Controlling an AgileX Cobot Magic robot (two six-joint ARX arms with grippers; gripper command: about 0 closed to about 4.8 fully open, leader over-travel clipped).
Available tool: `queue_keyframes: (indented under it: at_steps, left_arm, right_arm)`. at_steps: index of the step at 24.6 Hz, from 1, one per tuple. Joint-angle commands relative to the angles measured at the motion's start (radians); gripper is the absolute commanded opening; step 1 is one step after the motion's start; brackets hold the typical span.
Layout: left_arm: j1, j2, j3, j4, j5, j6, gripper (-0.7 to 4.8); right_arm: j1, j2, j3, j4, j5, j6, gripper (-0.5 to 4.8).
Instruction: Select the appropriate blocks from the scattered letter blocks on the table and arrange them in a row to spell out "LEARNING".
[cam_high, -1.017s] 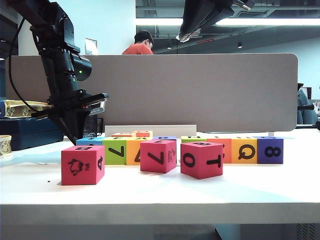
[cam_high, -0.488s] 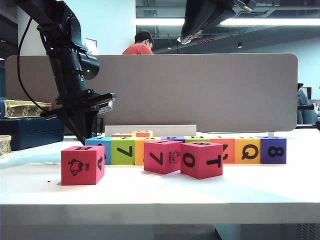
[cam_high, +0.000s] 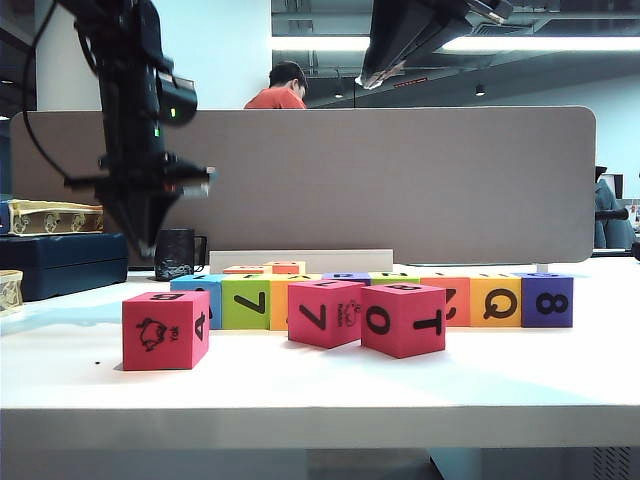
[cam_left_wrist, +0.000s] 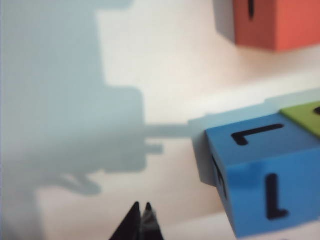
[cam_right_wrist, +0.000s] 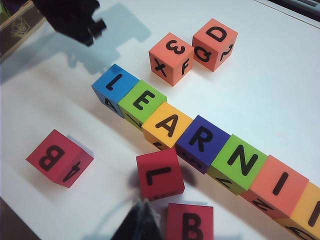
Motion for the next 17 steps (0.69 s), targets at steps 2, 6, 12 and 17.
queue_keyframes:
  at_steps: [2,6,12,17]
  left_arm:
    - [-0.010,-0.048,0.044,-0.013,0.106,-0.027,-0.05]
    - [-0.064,-0.107,0.048,0.032,0.201,0.000,-0.05]
    - [-0.143,-0.141,0.047,0.041,0.191,0.043,-0.05]
    - [-0.236,-0.159,0.047,0.042,0.110,0.087,-0.05]
  right_arm:
    - [-0.006,-0.003,0.006,0.008,0.000,-0.019,-0.02]
    - [-0.034,-0.008,0.009,-0.010,0.043,-0.046,-0.02]
    - [-0.093,-0.008,0.073,-0.159,0.082,-0.048,-0.02]
    - [-0.176,-0.010,0.174,-0.323,0.102,-0.048,-0.02]
